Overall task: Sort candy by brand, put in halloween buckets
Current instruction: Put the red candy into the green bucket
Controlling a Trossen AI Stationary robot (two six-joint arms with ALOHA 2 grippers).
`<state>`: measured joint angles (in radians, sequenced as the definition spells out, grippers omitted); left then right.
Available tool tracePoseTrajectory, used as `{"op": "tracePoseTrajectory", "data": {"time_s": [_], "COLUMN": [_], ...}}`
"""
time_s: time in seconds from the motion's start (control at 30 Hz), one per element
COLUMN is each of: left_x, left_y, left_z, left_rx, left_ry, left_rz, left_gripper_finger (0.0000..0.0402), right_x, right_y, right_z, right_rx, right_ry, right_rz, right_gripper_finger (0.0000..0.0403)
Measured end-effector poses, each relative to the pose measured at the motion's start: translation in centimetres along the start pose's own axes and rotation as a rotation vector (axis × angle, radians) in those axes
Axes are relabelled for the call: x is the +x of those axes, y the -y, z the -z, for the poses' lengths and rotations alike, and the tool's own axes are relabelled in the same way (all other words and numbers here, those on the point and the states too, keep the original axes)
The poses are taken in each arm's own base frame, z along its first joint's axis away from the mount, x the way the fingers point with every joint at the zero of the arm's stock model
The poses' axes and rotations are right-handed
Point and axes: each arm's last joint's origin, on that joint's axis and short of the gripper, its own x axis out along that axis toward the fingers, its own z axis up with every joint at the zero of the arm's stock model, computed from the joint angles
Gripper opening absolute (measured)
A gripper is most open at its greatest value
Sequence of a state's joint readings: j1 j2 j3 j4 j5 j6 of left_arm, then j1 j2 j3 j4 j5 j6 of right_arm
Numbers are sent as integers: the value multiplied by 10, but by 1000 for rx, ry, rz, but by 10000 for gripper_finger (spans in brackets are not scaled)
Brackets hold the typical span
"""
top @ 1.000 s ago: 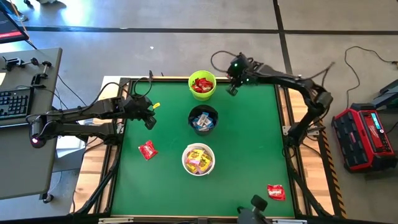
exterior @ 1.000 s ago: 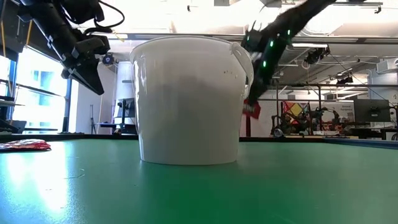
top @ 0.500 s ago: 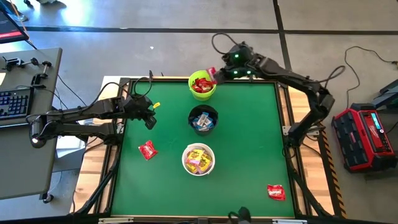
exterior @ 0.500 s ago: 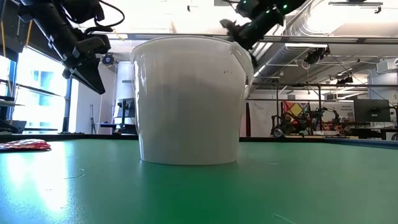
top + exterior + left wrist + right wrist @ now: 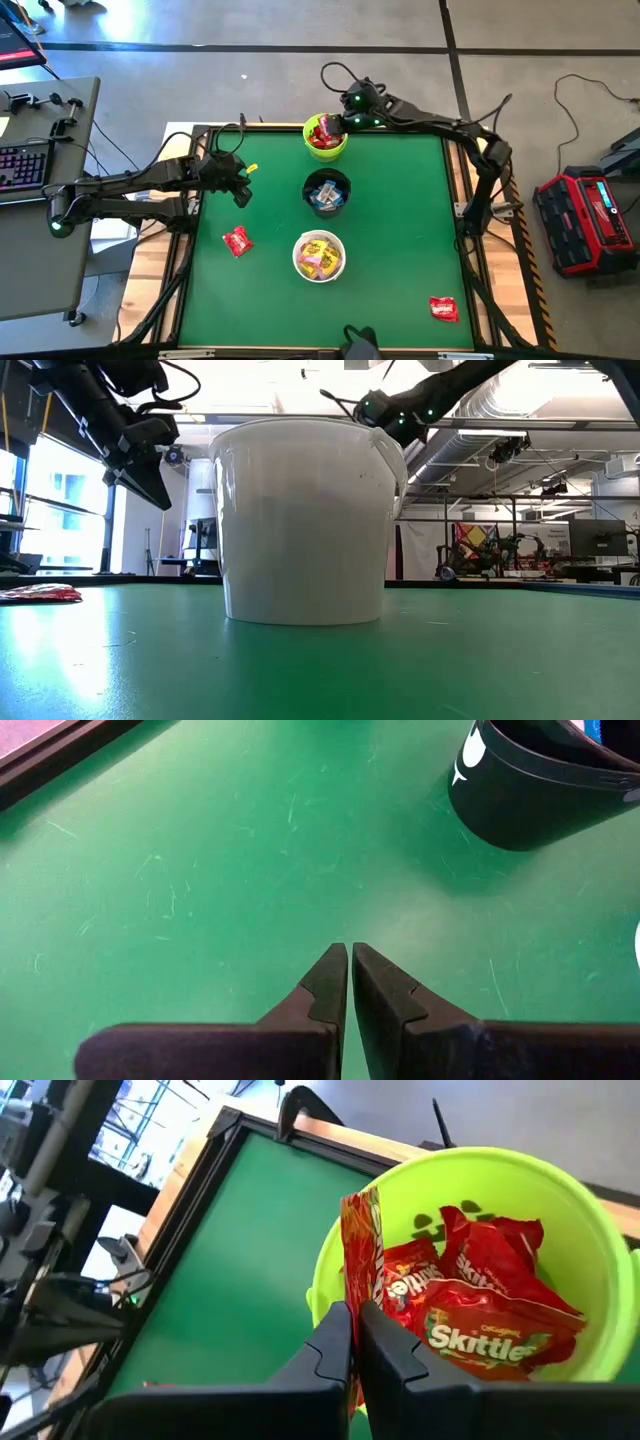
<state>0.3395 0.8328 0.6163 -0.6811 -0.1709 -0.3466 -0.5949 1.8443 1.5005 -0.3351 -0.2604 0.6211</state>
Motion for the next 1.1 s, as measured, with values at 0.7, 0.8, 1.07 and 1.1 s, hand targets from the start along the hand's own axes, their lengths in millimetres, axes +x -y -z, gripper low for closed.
{"op": "tracePoseTrajectory", "data": {"time_s": [0.7, 0.8, 1.07, 1.1], "left_x": [0, 0, 0, 0], "left_y": [1, 1, 1, 1], "left_z": [-3, -3, -3, -3], "left_rx": [-7, -14, -13, -13], "left_ry": [34, 33, 29, 29], "left_rz": [14, 15, 23, 23], "left_gripper_finger": [11, 11, 11, 11], "right_x": [30, 30, 17, 14], "right_y": [20, 21, 9, 7], "right_z": [12, 12, -1, -4], "right_rx": [13, 12, -28, -42], "right_ry": [-59, -66, -52, -46], "right_rz": [104, 110, 164, 182], "right_gripper_finger": [75, 125, 201, 202]}}
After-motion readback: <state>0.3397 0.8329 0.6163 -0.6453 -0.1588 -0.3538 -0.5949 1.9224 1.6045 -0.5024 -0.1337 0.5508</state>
